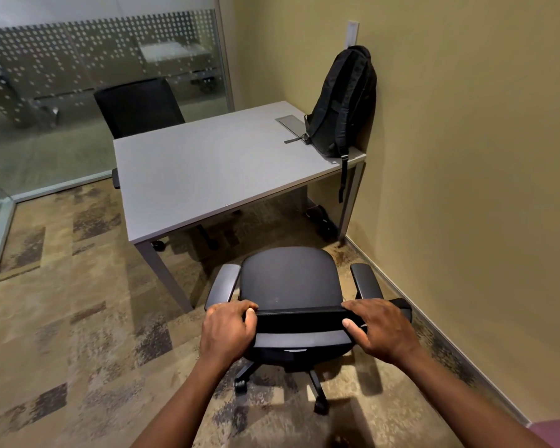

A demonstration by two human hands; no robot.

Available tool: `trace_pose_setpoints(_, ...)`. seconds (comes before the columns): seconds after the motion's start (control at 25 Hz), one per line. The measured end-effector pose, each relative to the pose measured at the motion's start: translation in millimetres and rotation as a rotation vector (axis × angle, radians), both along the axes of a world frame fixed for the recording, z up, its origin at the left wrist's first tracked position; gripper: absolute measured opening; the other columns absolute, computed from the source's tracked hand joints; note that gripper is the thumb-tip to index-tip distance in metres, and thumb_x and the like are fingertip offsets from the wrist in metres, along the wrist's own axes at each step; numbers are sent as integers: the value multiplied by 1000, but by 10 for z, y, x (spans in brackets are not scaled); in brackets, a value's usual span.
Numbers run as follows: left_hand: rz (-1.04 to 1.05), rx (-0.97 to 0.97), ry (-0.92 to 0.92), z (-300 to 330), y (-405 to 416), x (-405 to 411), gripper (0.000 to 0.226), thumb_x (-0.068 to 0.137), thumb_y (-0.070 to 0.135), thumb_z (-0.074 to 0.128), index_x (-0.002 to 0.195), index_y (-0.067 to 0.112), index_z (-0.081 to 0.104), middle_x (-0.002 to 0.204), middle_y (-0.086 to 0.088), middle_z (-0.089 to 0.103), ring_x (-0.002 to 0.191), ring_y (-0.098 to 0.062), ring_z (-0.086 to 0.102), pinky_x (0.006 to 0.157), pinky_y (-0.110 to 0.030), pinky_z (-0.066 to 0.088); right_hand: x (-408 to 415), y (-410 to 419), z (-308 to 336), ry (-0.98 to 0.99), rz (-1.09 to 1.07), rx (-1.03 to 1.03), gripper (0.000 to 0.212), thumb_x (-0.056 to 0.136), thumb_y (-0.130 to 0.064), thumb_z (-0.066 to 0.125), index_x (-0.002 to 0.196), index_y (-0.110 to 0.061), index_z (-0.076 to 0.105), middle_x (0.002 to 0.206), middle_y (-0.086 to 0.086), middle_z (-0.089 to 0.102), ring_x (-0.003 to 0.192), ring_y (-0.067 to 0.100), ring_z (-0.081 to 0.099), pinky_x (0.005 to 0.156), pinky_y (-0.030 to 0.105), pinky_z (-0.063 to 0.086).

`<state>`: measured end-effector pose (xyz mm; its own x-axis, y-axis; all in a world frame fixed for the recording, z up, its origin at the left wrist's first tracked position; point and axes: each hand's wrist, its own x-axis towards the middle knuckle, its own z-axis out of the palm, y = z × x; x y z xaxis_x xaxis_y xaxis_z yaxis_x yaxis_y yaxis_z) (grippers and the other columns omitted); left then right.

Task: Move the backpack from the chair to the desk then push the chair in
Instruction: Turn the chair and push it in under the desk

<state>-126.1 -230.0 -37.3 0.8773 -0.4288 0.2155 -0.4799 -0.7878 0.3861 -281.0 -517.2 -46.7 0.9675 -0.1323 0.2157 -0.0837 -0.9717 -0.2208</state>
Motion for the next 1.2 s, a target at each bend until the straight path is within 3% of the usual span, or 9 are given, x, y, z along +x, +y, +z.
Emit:
trace_pose_setpoints(0.24, 41, -25, 56, 49, -488, 199, 33, 87, 32, 45, 91, 26, 78, 82, 3, 77, 75, -17, 69, 81, -40, 55, 391, -591, 56, 41, 61, -14, 43, 93, -52, 44, 117, -24, 66, 108, -8, 72, 96, 15, 66, 85, 34, 51)
trace_pose_setpoints(0.4, 94, 21, 64, 44, -868, 321, 30, 86, 29, 47, 86, 25, 77, 80, 3, 76, 74, -19, 68, 75, -36, 51, 702, -1038, 66, 49, 121, -32, 41, 93, -49, 44, 116, -23, 67, 102, -9, 71, 90, 16, 65, 80, 33, 48)
trace_pose_setpoints(1.2, 298, -21, 53, 16, -1945, 1153, 35, 87, 30, 43, 81, 24, 76, 72, 3, 74, 66, -17, 66, 74, -36, 52, 2147, -2247, 123, 47, 313, -83, 38, 90, -45, 47, 114, -22, 66, 100, -5, 70, 87, 18, 64, 77, 33, 48)
